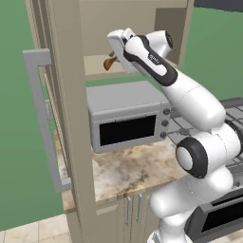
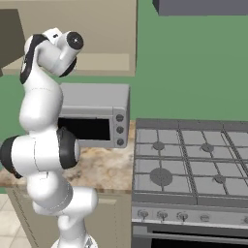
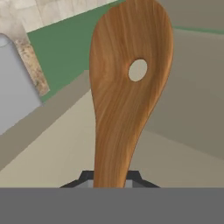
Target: Organize the utensils by type. Pick up the wooden spoons from the counter and place them in the open cabinet. Then pick up the metallic utensils from the counter and place them in the open drawer.
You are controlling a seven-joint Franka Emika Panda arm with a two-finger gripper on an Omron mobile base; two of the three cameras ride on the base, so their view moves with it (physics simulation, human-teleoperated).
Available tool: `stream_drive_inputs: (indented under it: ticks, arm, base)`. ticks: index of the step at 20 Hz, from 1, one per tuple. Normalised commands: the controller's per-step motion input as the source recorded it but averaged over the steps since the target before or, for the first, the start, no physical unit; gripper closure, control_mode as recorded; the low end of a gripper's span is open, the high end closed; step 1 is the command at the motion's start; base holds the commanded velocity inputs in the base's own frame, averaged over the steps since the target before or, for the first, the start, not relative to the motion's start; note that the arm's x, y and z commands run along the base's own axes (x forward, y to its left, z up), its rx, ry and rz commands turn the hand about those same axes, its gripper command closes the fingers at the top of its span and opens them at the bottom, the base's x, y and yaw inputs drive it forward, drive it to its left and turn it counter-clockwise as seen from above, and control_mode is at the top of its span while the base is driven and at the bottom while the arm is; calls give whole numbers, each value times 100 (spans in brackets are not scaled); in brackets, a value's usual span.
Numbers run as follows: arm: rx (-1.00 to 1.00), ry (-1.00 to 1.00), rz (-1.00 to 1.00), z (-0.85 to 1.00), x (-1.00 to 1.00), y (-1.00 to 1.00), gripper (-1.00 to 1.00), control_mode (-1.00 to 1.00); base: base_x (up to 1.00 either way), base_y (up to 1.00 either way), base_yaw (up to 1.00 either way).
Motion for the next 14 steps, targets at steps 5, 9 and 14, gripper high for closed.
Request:
stream_drive_inputs:
  ticks: [5, 9, 14]
  arm:
    - [0, -2, 0, 0, 39, 10, 100, -100]
    - [-1, 0, 0, -1, 13, 5, 100, -100]
    - [-1, 2, 0, -1, 26, 0, 100, -100]
  base:
    - [0, 0, 0]
    - [0, 0, 0]
    - [0, 0, 0]
